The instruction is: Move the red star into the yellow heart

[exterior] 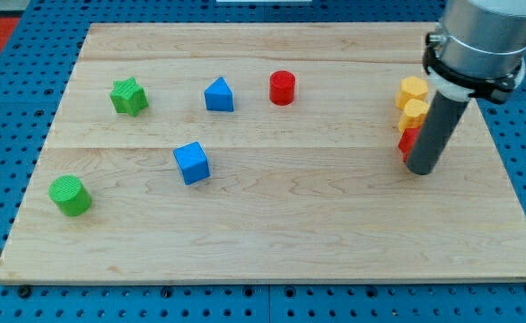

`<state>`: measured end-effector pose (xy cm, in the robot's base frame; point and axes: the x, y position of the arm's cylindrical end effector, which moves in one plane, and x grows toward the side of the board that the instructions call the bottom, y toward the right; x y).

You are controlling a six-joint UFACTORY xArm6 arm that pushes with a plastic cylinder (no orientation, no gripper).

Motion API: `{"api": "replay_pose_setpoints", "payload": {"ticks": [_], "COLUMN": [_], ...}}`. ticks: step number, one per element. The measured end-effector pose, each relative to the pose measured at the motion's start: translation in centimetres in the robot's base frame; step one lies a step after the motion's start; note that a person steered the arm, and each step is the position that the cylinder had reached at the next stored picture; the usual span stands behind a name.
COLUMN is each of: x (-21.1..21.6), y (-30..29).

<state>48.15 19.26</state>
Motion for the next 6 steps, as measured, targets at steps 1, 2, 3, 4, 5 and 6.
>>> {"api": "replay_pose_setpoints", "payload": {"ticks": [1, 2, 3, 4, 5, 6], "x": [2.1, 1.6, -1.4, -0.6, 3.8, 5.3], "y": [0.1, 0.6, 0.6, 0.6, -1.6, -7.4]}}
